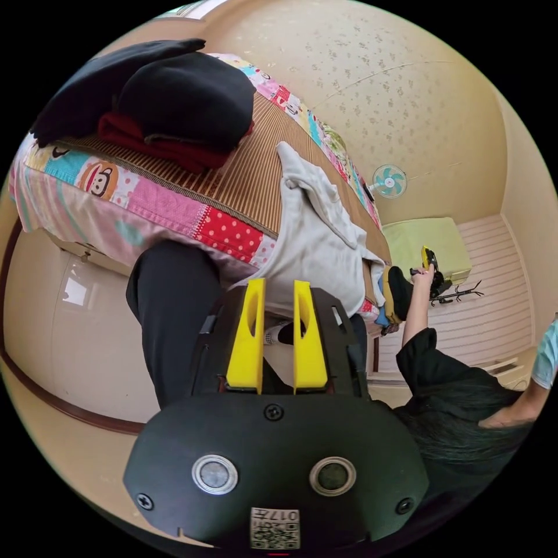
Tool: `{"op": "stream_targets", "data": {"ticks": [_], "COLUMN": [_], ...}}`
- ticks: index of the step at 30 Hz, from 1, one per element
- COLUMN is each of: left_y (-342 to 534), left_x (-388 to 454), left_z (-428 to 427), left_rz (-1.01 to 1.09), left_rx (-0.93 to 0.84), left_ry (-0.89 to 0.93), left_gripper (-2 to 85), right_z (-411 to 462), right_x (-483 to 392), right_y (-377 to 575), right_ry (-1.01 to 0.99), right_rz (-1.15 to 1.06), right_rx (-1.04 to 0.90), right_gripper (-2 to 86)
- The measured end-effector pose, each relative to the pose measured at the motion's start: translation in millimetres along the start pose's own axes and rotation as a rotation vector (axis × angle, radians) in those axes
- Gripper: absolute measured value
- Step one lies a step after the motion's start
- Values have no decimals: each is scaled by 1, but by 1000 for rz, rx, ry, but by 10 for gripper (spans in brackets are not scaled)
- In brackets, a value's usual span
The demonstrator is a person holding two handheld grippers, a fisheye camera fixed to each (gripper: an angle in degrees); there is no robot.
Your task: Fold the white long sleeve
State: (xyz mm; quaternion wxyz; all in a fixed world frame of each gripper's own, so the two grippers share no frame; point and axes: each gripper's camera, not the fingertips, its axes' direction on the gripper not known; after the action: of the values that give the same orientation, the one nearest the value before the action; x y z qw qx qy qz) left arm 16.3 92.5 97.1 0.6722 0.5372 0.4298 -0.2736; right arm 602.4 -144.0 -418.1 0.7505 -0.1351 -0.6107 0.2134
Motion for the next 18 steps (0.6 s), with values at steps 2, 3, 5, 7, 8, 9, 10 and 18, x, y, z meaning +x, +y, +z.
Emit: {"op": "stream_targets", "data": {"ticks": [2,3,5,7,8,9,10,18], "left_y": [2,3,6,8,7,7,4,-27], "left_x": [3,2,-8,-20,-28,-31,-36,-22], "left_z": [-11,-13,-23,-29,-31,-32,-34,-54], "left_rz": [10,9,-10,-38,-57,-66,-82,-77], "left_rx": [21,25,38,40,37,36,34,88], "left_ry": [8,7,15,24,28,29,32,43], "left_gripper": [79,79,79,79,79,79,79,78], "right_z": [17,26,31,19,13,0,-10,-3], "right_x": [30,65,129,213,231,262,285,319], "right_y": [13,29,60,109,121,141,154,100], "right_ry": [-63,-110,-163,-236,-251,-272,-294,-151], "right_rz": [152,274,453,710,772,882,942,919], "right_rx": [-93,-147,-196,-178,-158,-108,-55,13], "right_gripper": [96,120,129,134,135,131,125,21]}}
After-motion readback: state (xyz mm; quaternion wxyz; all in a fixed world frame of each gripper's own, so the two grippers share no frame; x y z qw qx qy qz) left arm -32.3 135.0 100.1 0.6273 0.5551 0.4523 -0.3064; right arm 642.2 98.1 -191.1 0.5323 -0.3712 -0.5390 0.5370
